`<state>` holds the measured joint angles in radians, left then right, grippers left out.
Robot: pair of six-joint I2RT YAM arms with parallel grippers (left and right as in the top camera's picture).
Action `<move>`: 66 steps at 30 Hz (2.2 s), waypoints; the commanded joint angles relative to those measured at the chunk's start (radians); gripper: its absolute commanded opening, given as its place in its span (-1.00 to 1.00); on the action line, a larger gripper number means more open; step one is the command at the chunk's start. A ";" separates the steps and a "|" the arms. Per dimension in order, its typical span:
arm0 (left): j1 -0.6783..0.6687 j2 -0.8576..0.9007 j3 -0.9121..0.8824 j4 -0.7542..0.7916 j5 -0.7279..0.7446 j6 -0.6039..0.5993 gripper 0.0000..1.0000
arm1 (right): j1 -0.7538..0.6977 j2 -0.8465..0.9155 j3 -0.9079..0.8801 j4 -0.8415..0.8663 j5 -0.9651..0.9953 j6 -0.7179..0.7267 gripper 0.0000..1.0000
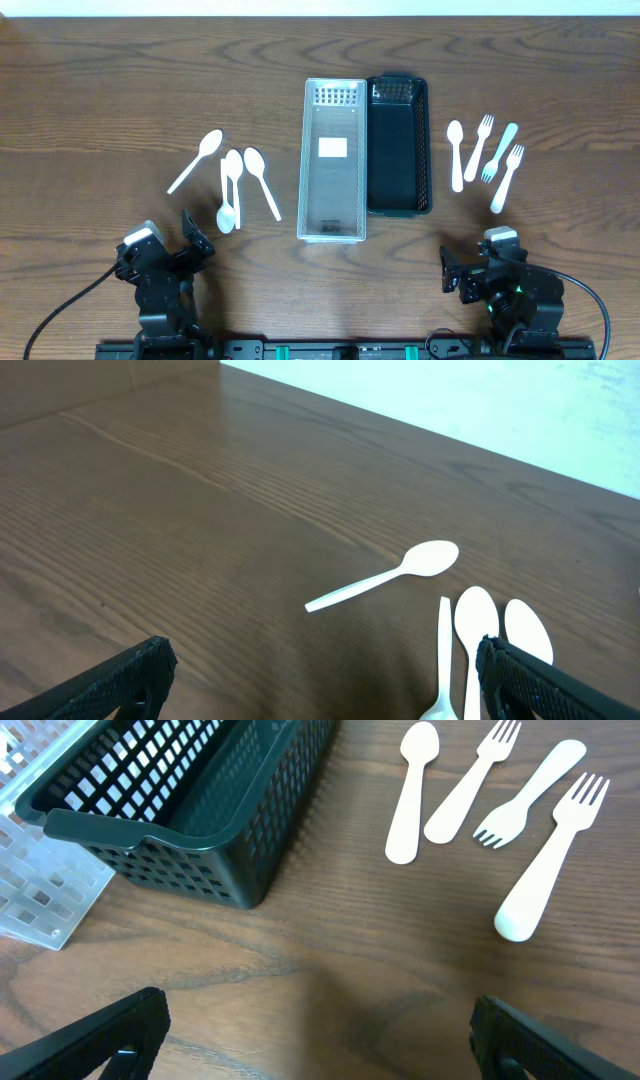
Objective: Pack container
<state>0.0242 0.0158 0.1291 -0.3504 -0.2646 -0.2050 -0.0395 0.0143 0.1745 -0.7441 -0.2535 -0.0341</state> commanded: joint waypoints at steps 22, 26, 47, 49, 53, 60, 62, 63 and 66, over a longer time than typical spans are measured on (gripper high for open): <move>-0.003 -0.010 -0.023 0.001 -0.001 0.006 0.96 | 0.014 -0.009 -0.005 0.000 0.003 -0.008 0.99; -0.003 -0.010 -0.023 0.001 -0.001 0.006 0.96 | 0.014 -0.009 -0.005 0.000 0.003 -0.008 0.98; -0.003 -0.010 -0.023 0.002 -0.001 0.006 0.96 | 0.014 -0.009 -0.005 0.068 0.049 -0.008 0.99; -0.003 -0.010 -0.023 0.001 0.019 0.005 0.96 | 0.014 -0.009 -0.005 0.103 0.038 -0.003 0.98; -0.003 -0.010 -0.023 -0.002 0.105 0.005 0.96 | 0.014 -0.009 -0.005 0.169 -0.091 0.072 0.98; -0.003 -0.010 -0.022 -0.002 0.261 0.005 0.96 | 0.014 -0.009 -0.005 0.219 -0.207 0.187 0.99; -0.003 -0.010 -0.021 -0.002 0.319 0.005 0.96 | 0.014 -0.009 -0.005 0.237 -0.208 0.233 0.98; -0.003 -0.010 -0.019 -0.002 0.348 0.005 0.96 | 0.014 -0.009 -0.005 0.249 -0.207 0.240 0.98; -0.003 0.010 0.003 -0.010 0.417 0.005 0.96 | 0.014 -0.004 0.002 0.280 -0.200 0.240 0.98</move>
<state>0.0242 0.0162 0.1295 -0.3515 0.0326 -0.2050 -0.0395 0.0143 0.1726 -0.4808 -0.4343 0.1574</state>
